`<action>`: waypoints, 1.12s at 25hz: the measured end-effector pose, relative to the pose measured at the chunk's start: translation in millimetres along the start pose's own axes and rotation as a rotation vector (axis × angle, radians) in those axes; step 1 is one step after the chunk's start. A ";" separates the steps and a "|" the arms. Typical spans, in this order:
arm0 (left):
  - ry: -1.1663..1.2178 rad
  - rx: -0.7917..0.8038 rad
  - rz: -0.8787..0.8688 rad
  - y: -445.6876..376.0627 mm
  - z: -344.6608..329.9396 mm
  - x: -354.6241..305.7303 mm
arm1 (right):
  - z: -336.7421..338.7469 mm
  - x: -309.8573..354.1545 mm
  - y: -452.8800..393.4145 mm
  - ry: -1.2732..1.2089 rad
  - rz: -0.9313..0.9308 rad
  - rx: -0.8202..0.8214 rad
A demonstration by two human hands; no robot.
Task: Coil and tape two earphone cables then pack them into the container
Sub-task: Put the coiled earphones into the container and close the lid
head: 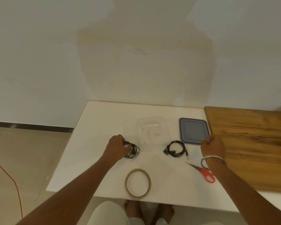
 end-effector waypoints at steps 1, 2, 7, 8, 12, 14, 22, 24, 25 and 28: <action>-0.013 0.005 -0.011 -0.5 0.1 -0.1 | -3.3 7.1 7.7 0.041 0.156 0.018; -0.031 0.007 -0.019 -1.1 0.4 0.4 | -8.9 12.0 14.0 0.101 0.298 0.058; -0.129 0.058 -0.088 -1.6 0.4 1.7 | -41.3 23.4 34.4 0.455 0.676 0.269; -0.149 0.076 -0.099 -1.9 0.1 2.2 | -46.6 22.7 33.7 0.522 0.671 0.299; -0.175 0.127 -0.142 -6.5 2.5 0.4 | -60.6 23.1 30.4 0.660 0.646 0.334; -0.166 0.170 -0.153 -7.4 5.8 -2.5 | -63.0 24.0 30.4 0.669 0.648 0.322; -0.141 0.187 -0.173 -4.7 15.1 0.4 | -64.3 17.5 31.0 0.696 0.621 0.307; -0.113 0.184 -0.164 -3.5 15.9 0.5 | -58.3 18.7 27.3 0.644 0.592 0.350; -0.093 0.180 -0.154 -3.2 16.5 0.9 | -52.9 21.3 25.7 0.591 0.564 0.397; -0.040 0.176 -0.165 -2.1 19.7 -0.4 | -32.8 36.2 27.5 0.396 0.543 0.507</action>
Point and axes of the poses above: each hand's wrist, its own y-axis away from the middle knuckle, its own z-axis out of the back of the hand, x = y × z, the point moved 4 cm from there along -y, towards the middle knuckle, and after that the axes turned 14 degrees about -z, right-handed, at the moved point
